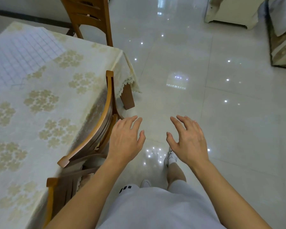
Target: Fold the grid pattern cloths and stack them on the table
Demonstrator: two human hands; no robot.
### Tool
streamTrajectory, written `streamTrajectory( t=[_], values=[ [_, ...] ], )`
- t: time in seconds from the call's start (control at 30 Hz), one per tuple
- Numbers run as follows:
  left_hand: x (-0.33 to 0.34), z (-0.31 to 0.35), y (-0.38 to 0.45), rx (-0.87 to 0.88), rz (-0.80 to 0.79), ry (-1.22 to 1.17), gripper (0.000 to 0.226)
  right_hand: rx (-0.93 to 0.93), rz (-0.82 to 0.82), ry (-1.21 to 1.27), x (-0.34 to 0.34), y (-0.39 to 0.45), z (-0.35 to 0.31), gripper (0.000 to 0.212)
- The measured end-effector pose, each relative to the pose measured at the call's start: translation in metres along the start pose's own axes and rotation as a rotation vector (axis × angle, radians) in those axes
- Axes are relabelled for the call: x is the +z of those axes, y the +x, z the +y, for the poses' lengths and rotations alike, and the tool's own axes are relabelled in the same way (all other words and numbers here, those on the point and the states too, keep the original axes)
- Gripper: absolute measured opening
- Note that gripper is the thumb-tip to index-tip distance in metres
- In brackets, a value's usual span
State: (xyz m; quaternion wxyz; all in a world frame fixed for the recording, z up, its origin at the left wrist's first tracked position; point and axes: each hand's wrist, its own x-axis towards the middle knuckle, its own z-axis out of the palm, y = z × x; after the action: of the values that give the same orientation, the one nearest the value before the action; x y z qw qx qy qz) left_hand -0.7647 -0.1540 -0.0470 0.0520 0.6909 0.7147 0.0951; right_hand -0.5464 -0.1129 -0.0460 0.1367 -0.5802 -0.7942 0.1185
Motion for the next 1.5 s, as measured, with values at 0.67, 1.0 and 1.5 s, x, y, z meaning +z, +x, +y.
streamTrajectory(
  t=[0.67,1.0,1.5],
  values=[
    [0.009,0.063,0.287,-0.28,0.068,0.022,0.042,-0.307,-0.157,0.007,-0.025,0.331,0.126,0.056],
    [0.022,0.02,0.38,-0.397,0.059,0.017,0.042,-0.418,-0.21,-0.001,0.004,0.458,0.116,0.06],
    [-0.01,-0.139,0.57,-0.623,0.168,0.022,0.045,-0.637,-0.218,0.007,0.057,0.713,-0.002,0.057]
  ],
)
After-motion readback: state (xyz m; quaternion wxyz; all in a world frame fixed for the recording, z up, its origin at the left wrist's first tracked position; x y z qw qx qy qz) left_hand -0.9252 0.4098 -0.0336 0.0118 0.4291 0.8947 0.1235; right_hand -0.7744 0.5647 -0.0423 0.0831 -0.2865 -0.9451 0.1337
